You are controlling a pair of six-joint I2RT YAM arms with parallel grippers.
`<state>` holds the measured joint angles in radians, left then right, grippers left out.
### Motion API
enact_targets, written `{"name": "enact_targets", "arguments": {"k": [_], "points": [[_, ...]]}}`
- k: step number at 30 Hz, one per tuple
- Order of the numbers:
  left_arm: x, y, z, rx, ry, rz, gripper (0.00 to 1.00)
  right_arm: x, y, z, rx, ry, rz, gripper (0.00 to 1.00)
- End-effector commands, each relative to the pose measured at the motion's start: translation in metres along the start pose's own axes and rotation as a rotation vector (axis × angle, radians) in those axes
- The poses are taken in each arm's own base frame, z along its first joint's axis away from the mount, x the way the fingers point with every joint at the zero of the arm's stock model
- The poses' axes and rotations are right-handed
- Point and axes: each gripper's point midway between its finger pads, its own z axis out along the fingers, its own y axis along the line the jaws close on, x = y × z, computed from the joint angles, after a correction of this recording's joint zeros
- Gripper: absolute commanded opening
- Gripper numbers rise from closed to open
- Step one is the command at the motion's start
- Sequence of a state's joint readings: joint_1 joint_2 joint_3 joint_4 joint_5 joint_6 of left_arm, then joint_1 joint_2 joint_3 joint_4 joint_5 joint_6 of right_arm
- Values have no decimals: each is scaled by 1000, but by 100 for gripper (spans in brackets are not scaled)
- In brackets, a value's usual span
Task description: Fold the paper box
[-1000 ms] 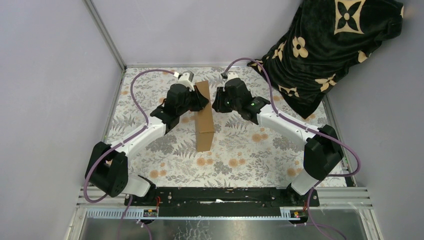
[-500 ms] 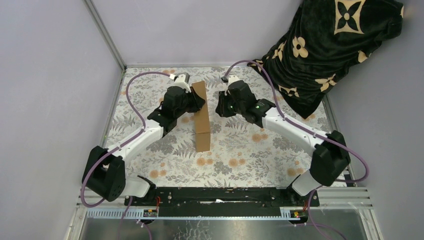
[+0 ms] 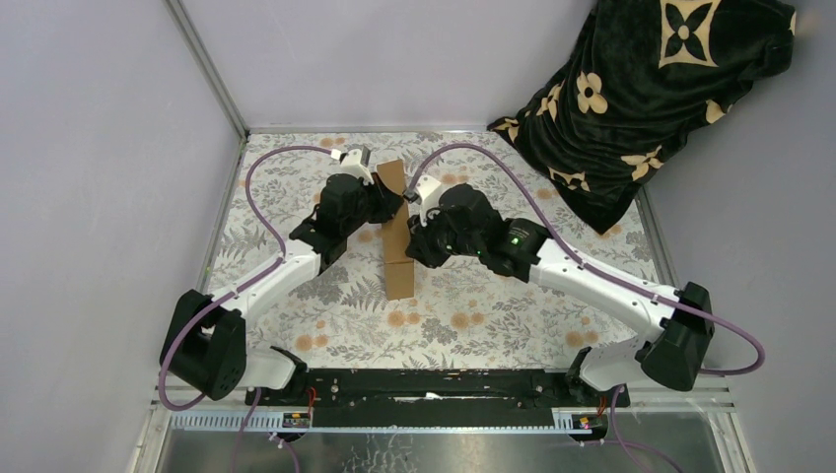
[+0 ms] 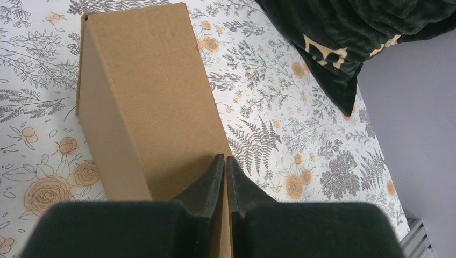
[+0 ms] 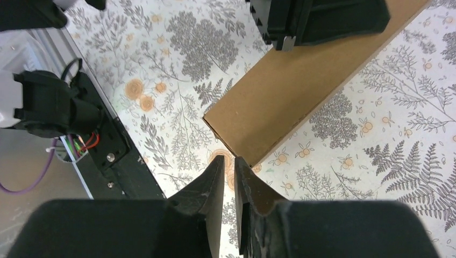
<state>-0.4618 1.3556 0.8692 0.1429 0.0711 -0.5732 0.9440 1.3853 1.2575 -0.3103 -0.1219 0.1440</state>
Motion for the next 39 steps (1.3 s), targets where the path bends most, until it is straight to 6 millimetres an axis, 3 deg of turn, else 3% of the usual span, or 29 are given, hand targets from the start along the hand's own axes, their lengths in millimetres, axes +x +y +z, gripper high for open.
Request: {"name": "enact_targets", "arguments": {"k": [1,7,10,13,18,23,28,30,33,35,39], "points": [[92,64,-14,-206,297,-8,13,8,6,11,-23,49,-55,19],[92,65,-14,-207,295,-4,13,40,-9,31,34,141,-29,19],[94,65,-14,-205,301,-5,13,45,-9,35,32,159,-20,19],[96,66,-15,-203,304,-5,13,36,-8,32,35,137,-23,19],[96,64,-16,-194,302,-9,12,-4,-8,25,59,42,-50,20],[99,64,-19,-189,306,-15,12,-21,-9,39,72,50,-68,20],[100,66,-23,-195,304,-10,12,14,-16,57,76,145,-39,19],[100,67,-24,-197,303,-8,12,35,-21,60,88,191,-24,19],[101,67,-25,-197,304,-7,12,53,-26,57,105,217,-13,19],[103,65,-24,-181,311,-6,12,47,-28,52,111,192,-4,19],[111,56,-25,-125,344,1,12,-4,-50,31,149,62,36,20]]}}
